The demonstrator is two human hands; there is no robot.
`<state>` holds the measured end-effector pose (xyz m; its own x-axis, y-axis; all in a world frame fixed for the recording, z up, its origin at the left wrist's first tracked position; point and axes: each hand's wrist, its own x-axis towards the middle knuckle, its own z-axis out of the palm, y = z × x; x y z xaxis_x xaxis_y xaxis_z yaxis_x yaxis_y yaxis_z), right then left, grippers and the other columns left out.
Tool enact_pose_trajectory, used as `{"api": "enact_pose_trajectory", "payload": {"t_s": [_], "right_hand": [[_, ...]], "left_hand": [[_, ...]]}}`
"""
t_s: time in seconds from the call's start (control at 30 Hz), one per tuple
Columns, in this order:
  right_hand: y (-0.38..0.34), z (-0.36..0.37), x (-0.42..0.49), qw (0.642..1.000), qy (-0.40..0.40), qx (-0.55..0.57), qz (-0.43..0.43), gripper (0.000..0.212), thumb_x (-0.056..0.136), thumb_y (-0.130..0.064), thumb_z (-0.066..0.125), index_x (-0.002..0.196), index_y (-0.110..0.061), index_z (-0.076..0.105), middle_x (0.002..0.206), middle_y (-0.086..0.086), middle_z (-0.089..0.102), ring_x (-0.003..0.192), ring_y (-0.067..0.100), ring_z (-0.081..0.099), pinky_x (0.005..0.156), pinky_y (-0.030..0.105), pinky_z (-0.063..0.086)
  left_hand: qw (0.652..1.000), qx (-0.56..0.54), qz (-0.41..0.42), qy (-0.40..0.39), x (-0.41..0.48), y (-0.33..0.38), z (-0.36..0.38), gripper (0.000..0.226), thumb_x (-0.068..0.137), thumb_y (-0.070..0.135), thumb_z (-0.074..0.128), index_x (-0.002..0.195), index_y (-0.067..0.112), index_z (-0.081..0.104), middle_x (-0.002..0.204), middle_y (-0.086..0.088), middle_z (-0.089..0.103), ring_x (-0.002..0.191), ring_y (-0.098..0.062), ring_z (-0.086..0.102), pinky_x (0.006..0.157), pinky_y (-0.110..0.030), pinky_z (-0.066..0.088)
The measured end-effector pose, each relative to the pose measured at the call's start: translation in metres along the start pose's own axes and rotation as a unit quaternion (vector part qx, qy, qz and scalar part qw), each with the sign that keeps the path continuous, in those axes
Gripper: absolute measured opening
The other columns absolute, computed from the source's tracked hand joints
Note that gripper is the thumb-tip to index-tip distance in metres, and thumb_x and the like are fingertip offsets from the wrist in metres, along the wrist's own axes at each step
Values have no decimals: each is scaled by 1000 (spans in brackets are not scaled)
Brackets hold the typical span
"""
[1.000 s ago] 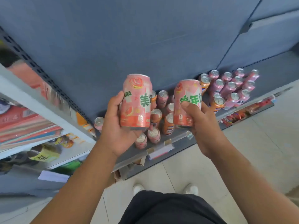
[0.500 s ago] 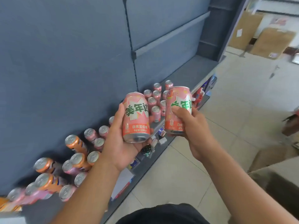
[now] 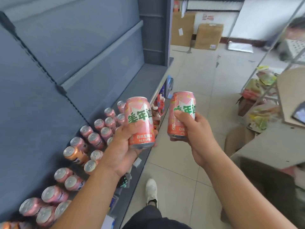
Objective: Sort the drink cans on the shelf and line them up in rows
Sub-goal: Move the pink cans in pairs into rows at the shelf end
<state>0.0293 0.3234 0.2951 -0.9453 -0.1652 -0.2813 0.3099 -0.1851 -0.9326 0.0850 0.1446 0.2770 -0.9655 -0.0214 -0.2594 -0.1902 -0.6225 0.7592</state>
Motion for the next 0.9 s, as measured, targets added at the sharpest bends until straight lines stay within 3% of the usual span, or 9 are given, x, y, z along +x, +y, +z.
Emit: {"api": "enact_pose_trajectory", "payload": {"t_s": [0.1, 0.37, 0.43, 0.57, 0.63, 0.73, 0.9], "right_hand": [[-10, -4, 39, 999, 29, -8, -21, 19, 91, -21, 66, 108, -15, 61, 73, -6, 71, 66, 14, 68, 67, 41, 59], [-35, -1, 155, 992, 118, -34, -20, 23, 91, -26, 65, 111, -15, 61, 85, 1, 69, 70, 16, 67, 68, 41, 59], [-40, 4, 183, 991, 128, -36, -22, 23, 91, -26, 65, 111, -15, 61, 86, 3, 69, 71, 17, 67, 68, 40, 59], [-50, 14, 229, 991, 129, -31, -26, 28, 90, -27, 67, 112, -11, 62, 83, 3, 68, 69, 18, 66, 64, 39, 59], [-52, 15, 251, 991, 128, -31, -22, 29, 91, -29, 66, 113, -10, 61, 83, 3, 68, 68, 16, 67, 63, 37, 59], [-59, 14, 287, 992, 122, -29, -24, 30, 92, -30, 65, 114, -10, 61, 84, 3, 68, 68, 16, 67, 62, 36, 58], [-71, -3, 350, 991, 128, -16, -31, 30, 92, -29, 65, 114, -9, 61, 88, 5, 68, 73, 20, 67, 65, 38, 59]], "left_hand": [[1000, 5, -18, -6, 51, 8, 2, 92, 43, 34, 97, 123, 7, 60, 102, -18, 68, 88, -32, 69, 66, -44, 60], [998, -10, -50, -29, 189, 43, -1, 77, 47, 39, 92, 114, 12, 65, 104, -14, 69, 83, -28, 69, 66, -42, 60], [998, 14, -51, -32, 218, 54, -3, 86, 40, 44, 95, 115, 13, 65, 100, -11, 68, 81, -23, 69, 67, -40, 60], [997, 39, -53, -45, 264, 70, -6, 107, 40, 45, 97, 133, 12, 55, 105, -8, 67, 94, -24, 64, 80, -41, 57], [996, 46, -47, -60, 286, 73, -7, 111, 45, 41, 97, 140, 13, 48, 113, -11, 64, 104, -30, 59, 94, -52, 51], [995, 62, -35, -68, 323, 77, -5, 95, 56, 25, 89, 141, 16, 47, 116, -12, 60, 107, -32, 56, 102, -68, 37], [992, 98, -41, -74, 389, 79, 9, 81, 66, 26, 78, 140, 14, 47, 127, -23, 57, 107, -37, 54, 97, -70, 39]]}}
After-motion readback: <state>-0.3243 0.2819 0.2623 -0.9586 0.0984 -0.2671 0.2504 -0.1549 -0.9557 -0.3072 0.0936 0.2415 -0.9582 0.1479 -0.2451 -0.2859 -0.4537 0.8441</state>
